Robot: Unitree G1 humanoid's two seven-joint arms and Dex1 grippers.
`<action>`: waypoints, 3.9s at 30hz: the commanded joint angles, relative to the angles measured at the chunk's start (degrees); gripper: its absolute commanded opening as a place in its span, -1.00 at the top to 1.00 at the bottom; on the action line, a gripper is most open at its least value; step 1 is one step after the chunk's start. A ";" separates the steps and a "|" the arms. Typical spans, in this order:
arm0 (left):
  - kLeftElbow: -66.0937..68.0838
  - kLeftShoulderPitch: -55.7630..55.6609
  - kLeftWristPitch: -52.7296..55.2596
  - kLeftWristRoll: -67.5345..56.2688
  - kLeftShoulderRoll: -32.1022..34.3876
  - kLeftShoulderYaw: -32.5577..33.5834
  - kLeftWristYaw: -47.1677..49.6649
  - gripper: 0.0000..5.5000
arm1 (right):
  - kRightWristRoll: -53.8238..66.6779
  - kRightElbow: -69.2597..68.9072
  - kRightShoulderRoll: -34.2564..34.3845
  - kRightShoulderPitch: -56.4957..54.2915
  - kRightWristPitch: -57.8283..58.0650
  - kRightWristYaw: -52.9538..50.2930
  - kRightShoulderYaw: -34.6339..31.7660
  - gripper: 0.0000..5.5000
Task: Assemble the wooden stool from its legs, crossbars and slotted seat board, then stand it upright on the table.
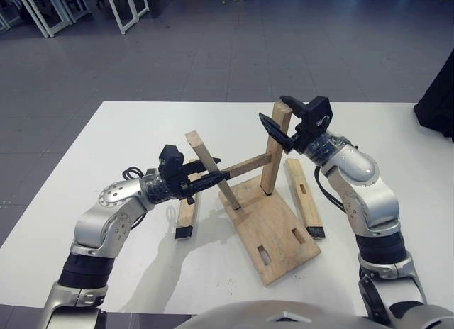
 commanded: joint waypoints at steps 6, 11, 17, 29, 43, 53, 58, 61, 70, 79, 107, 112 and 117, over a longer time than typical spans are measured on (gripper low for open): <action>3.53 4.23 4.18 4.45 -4.03 -3.10 5.03 0.06 | 2.73 0.00 -3.40 4.76 4.52 10.24 10.08 -0.11; 2.78 3.23 4.91 5.55 -5.43 -1.47 5.58 -0.02 | 1.00 -1.10 -6.11 2.22 2.78 9.60 8.09 -0.11; 0.96 2.69 5.01 6.13 -5.64 2.18 7.39 -0.02 | 2.77 -3.30 -9.26 -0.28 2.85 7.63 -0.11 -0.11; 2.69 2.04 6.30 6.42 -7.66 6.54 9.93 -0.02 | 5.43 -1.26 -15.21 -3.65 4.11 8.50 -13.15 -0.11; 3.70 7.81 4.50 17.63 -4.39 20.36 27.02 -0.02 | 19.61 -19.77 -2.87 7.58 20.27 -6.77 -13.50 -0.11; 12.86 12.09 10.47 24.93 -4.80 18.71 30.95 -0.02 | 20.91 -22.88 3.79 20.05 14.39 -10.62 -9.36 -0.11; 12.93 12.29 12.35 24.96 -5.93 17.11 30.67 -0.02 | 21.66 -21.21 2.79 19.52 14.27 -9.87 -9.22 -0.11; 11.51 11.11 9.77 23.85 -7.14 18.92 31.34 -0.02 | 21.38 -21.42 2.68 19.49 14.18 -9.84 -8.55 -0.11; 12.55 9.19 9.16 25.22 -7.16 18.34 30.63 -0.02 | 20.75 -21.04 2.60 19.40 13.27 -10.32 -7.07 -0.11; 11.48 11.07 5.24 24.73 -8.23 16.19 25.92 0.19 | 21.01 -20.76 2.45 18.77 13.57 -10.65 -6.89 -0.11; -19.08 12.58 16.43 -34.75 -6.68 22.50 0.07 0.84 | 56.21 -19.35 7.36 14.82 16.12 -8.08 -12.59 -0.11; -16.58 10.78 22.89 -39.19 -3.88 18.52 -3.28 0.84 | 62.18 -20.67 5.36 13.99 16.48 -4.66 -10.23 -0.11; -15.37 8.94 22.48 -34.03 -3.51 15.44 -4.22 0.84 | 61.92 -19.88 5.06 13.22 16.86 -3.32 -5.33 -0.11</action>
